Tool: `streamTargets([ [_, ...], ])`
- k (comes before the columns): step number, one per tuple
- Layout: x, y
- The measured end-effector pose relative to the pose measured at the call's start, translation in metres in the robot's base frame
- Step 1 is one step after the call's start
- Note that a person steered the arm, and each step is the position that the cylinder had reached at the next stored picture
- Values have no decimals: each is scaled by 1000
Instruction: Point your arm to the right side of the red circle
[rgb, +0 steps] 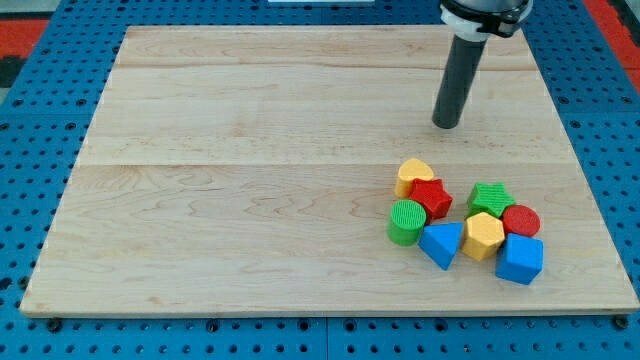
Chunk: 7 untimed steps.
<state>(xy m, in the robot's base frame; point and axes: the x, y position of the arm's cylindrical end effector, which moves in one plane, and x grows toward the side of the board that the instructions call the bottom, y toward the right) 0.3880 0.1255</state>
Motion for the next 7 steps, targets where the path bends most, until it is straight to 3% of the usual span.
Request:
streamTargets([
  [1,19,-35],
  [3,11,-34],
  [5,-1,155],
  [6,37,220],
  [7,97,204],
])
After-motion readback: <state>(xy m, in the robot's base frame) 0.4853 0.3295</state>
